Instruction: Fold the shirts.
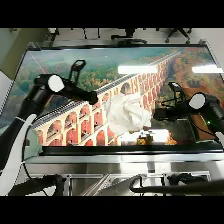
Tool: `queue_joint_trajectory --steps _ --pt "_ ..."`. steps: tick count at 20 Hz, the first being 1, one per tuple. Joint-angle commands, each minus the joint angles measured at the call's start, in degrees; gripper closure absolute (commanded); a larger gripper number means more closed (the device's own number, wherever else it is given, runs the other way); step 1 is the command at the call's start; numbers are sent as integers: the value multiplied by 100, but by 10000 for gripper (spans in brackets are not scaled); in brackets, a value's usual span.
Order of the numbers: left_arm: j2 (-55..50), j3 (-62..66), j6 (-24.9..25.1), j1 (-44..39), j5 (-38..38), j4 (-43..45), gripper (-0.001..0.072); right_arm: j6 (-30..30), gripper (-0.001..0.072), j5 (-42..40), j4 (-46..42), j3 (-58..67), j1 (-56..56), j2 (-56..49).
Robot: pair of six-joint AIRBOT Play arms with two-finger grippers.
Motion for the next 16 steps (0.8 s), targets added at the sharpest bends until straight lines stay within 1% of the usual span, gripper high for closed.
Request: queue_joint_trajectory --steps 1,3,4,7,9,12,15,16 --pt "420 -494 -35 686 -780 -439 3 -361 209 162 240 0 -24 -323" --pt "798 -1379 138 723 -605 -1027 3 -750 209 50 654 -111 -24 -610" --pt "953 -1871 221 627 -341 -1342 3 -1005 209 46 1016 -109 -24 -756" --pt "1145 -3178 363 -26 1099 -2138 3 -2105 210 24 2601 -109 -20 -1093" --pt "944 -3604 367 -643 1978 -2323 3 -2481 211 55 3191 -109 -15 -1132" --pt "256 -3565 341 -1329 2828 -2389 4 -2599 213 -280 3318 -109 -17 -1165" --pt "-485 -3053 203 -1558 2983 -2389 4 -2599 218 -741 3322 -109 -20 -1392" --pt "-717 -2815 197 -1567 2929 -2389 4 -2599 328 -807 3322 -109 -24 -1499"
